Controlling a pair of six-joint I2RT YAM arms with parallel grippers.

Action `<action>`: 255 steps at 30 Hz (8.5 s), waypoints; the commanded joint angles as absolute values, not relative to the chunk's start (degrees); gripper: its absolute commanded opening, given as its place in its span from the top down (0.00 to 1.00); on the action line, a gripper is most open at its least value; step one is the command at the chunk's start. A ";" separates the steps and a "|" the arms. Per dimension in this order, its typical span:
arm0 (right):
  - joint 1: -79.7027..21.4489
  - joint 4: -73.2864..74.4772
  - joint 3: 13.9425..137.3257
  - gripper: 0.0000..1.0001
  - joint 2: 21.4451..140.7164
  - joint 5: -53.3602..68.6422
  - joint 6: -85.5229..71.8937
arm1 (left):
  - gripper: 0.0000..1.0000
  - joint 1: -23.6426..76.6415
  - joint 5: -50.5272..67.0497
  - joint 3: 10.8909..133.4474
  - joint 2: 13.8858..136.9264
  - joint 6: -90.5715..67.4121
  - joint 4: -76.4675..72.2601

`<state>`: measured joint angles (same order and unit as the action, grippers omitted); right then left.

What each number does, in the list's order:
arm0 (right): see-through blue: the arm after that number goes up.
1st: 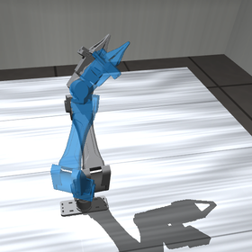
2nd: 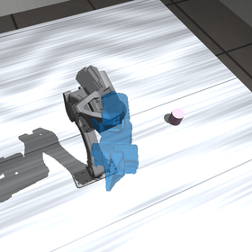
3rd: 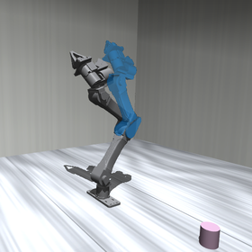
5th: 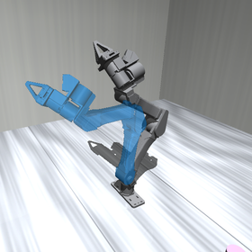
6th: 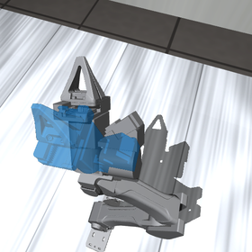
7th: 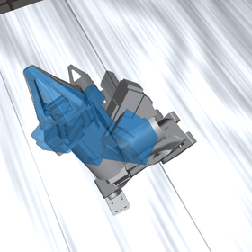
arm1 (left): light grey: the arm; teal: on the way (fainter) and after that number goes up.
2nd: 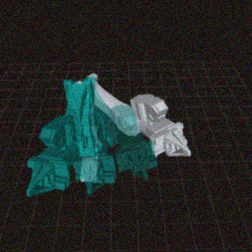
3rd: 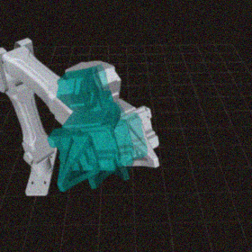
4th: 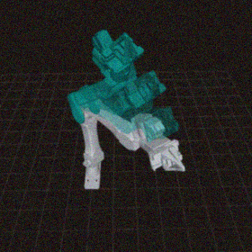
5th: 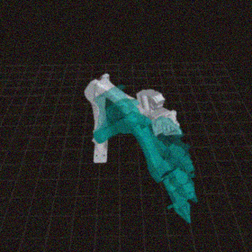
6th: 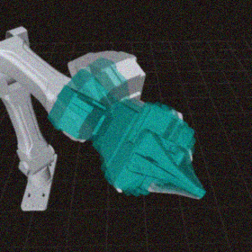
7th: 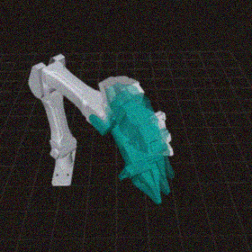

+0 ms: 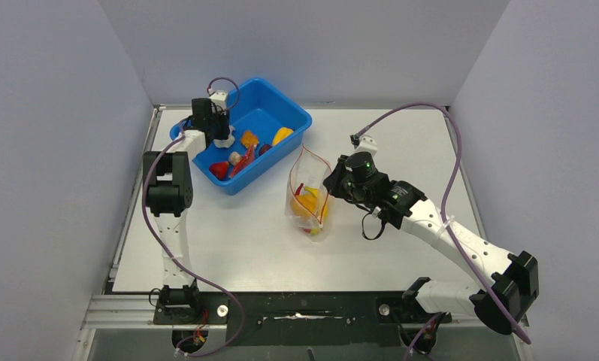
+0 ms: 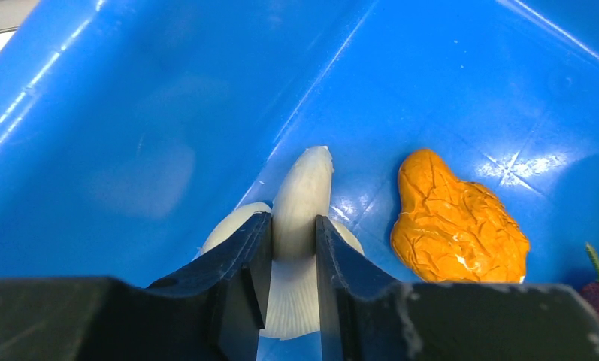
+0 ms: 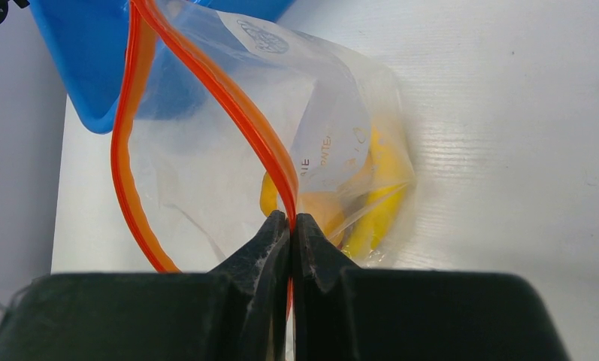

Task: Place the food in the zip-top bag and seal the zipper
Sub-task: Pick up the fake vegetable from the bin, then place the fake vegetable in the zipper food storage bag, then pick up the fake fruit from the bin.

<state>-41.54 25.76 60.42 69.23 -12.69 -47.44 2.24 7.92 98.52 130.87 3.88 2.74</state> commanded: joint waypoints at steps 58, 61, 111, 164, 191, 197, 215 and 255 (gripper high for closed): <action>-42.37 16.14 59.91 1.00 71.26 -11.78 -53.87 | 0.85 11.95 33.02 61.22 74.78 -26.60 2.04; -42.33 15.59 60.78 1.00 72.50 -11.04 -54.12 | 0.85 13.94 32.94 59.72 72.09 -29.95 0.67; -42.63 11.15 60.26 1.00 72.13 -6.55 -53.43 | 0.87 33.56 15.48 55.28 79.05 -43.30 -3.95; -42.19 23.14 62.56 1.00 64.40 -9.98 -42.37 | 0.47 17.52 11.96 70.52 77.68 -20.51 16.26; -42.14 24.60 66.51 1.00 68.88 -12.08 -40.87 | 0.60 9.93 13.80 96.87 116.61 -10.90 18.33; -42.08 24.19 66.53 1.00 69.50 -11.64 -40.87 | 0.58 9.84 13.93 97.42 119.88 -9.75 19.25; -42.05 23.39 65.10 1.00 68.10 -10.97 -42.78 | 0.92 8.79 15.56 100.29 122.07 -9.02 21.46; -42.50 21.70 63.37 1.00 68.58 -11.01 -48.24 | 1.00 8.81 7.78 86.81 96.03 -15.73 8.75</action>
